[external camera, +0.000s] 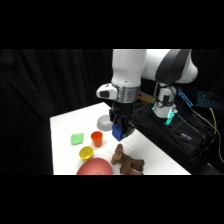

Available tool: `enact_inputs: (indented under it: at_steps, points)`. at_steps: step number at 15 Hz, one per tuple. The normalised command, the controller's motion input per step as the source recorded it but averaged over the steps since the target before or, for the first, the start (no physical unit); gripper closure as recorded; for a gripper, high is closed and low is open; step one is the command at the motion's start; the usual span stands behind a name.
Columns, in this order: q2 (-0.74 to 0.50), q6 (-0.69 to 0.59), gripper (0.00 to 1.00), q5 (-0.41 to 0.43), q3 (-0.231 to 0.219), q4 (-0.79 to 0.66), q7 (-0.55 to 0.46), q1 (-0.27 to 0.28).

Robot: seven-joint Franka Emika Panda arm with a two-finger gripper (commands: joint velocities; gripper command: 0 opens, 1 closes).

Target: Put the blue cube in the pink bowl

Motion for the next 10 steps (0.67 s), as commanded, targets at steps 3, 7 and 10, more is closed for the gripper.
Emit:
enact_inputs:
  at_steps: [3, 7, 10]
  points:
    - [0.33, -0.24, 0.75, 0.073, 0.046, 0.61, -0.22, -0.053]
    - [0.36, -0.18, 0.75, 0.091, 0.019, 0.58, -0.23, -0.057]
    - [0.38, -0.09, 0.75, 0.056, -0.021, 0.53, -0.20, -0.046]
